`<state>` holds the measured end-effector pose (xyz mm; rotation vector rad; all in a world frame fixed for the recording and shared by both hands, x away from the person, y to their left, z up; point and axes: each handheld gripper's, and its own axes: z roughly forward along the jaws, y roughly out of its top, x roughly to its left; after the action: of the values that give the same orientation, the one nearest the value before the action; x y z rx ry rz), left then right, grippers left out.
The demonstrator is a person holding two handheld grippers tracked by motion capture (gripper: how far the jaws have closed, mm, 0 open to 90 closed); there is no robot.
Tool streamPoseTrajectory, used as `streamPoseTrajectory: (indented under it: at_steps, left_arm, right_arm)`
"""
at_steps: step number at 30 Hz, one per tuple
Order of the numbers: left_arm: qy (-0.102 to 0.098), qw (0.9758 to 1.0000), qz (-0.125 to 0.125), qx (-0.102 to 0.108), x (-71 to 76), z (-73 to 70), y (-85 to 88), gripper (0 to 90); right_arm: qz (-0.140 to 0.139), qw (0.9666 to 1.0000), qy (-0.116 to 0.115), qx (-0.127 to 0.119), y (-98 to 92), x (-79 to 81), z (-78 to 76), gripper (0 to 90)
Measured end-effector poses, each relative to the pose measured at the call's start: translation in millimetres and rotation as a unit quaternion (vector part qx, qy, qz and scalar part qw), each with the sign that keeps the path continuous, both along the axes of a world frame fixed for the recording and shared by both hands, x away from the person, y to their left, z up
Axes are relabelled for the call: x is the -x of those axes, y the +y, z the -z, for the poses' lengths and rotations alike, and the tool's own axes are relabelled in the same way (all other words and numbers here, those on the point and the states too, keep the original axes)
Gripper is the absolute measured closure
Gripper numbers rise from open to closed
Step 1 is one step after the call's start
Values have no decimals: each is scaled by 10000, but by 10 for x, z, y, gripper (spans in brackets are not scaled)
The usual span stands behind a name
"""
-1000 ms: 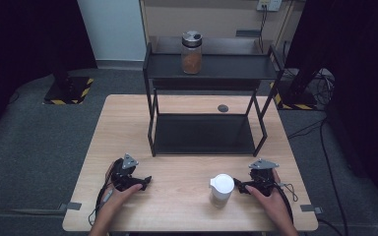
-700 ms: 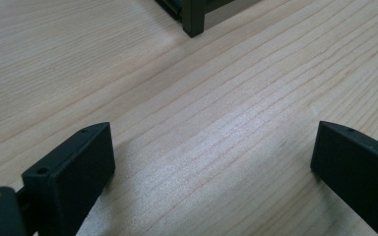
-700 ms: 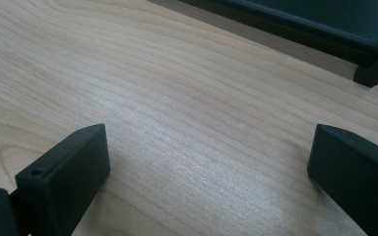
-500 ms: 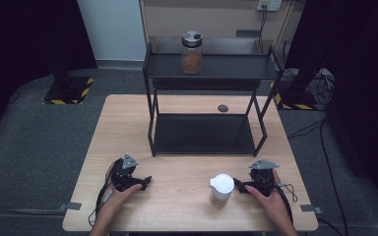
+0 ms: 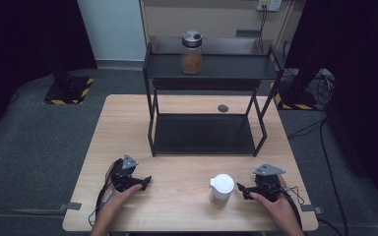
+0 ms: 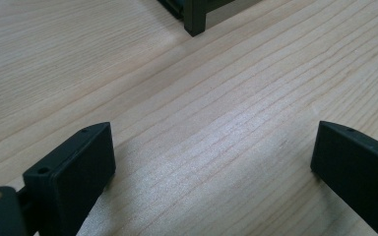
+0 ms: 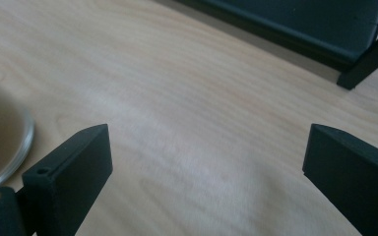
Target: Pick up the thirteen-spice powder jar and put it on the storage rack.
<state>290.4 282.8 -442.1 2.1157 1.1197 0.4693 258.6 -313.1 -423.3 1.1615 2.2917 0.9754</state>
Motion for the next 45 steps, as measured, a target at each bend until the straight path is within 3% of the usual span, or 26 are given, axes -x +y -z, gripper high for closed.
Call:
streamPoseTrajectory:
  at_steps: [7, 18, 34, 40, 45]
  left_arm:
    - [0, 10000, -32, 2, 12, 0, -4, 18]
    - [-1, 10000, -46, 15, 29, 1, 4, 21]
    - [-2, 10000, -41, 15, 29, 1, 7, 22]
    - [2, 10000, -44, 24, 35, 1, 12, 24]
    - [0, 10000, -46, 25, 38, 2, 13, 24]
  right_arm:
    - [-215, 9997, 100, -100, -145, 105, 6, 56]
    - [-751, 9966, -53, -339, -236, 205, -4, 60]
    - [-1198, 9921, -112, -364, -75, 282, -51, 59]
    - [-1380, 9887, -128, -576, -23, 265, -48, 56]
    - [-1560, 9865, -150, -479, 82, 250, -54, 60]
